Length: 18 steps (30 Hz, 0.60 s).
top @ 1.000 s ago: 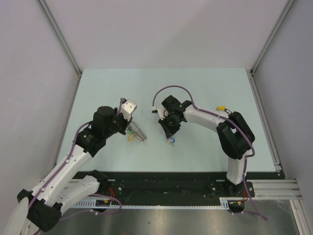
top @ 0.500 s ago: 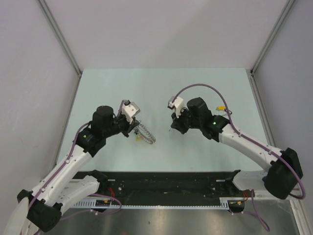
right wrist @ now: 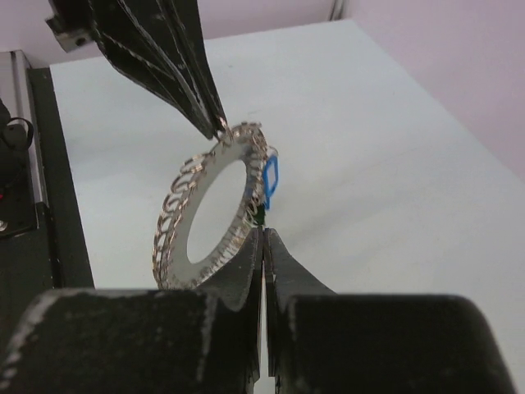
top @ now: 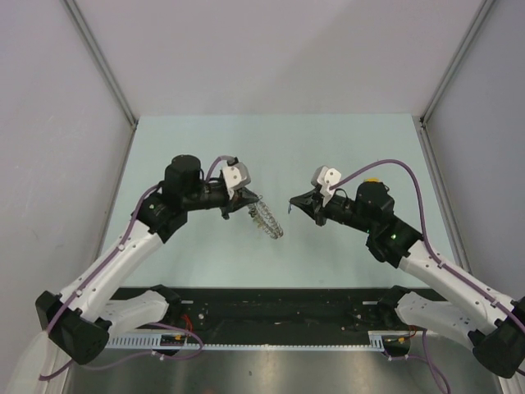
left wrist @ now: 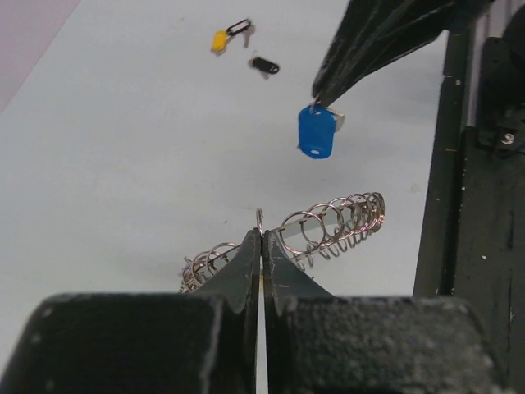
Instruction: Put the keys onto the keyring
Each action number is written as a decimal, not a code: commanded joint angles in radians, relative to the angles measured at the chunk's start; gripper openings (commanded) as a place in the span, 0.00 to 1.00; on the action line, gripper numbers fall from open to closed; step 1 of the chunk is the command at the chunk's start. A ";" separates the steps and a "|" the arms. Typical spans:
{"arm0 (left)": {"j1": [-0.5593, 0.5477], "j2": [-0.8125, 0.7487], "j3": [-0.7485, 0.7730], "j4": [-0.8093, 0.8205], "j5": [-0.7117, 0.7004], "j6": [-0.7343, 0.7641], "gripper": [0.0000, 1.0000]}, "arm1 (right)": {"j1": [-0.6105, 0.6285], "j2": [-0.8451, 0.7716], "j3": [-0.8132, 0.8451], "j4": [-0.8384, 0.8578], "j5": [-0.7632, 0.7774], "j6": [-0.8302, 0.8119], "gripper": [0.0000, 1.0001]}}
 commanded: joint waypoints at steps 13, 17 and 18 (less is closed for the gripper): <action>-0.046 -0.017 -0.099 0.170 0.301 0.086 0.00 | -0.019 -0.016 -0.082 0.298 -0.271 -0.009 0.00; -0.072 -0.011 -0.106 0.147 0.272 0.100 0.01 | -0.019 -0.018 -0.080 0.283 -0.311 -0.023 0.00; -0.076 -0.013 -0.107 0.146 0.264 0.103 0.01 | -0.018 -0.019 -0.080 0.280 -0.315 -0.029 0.00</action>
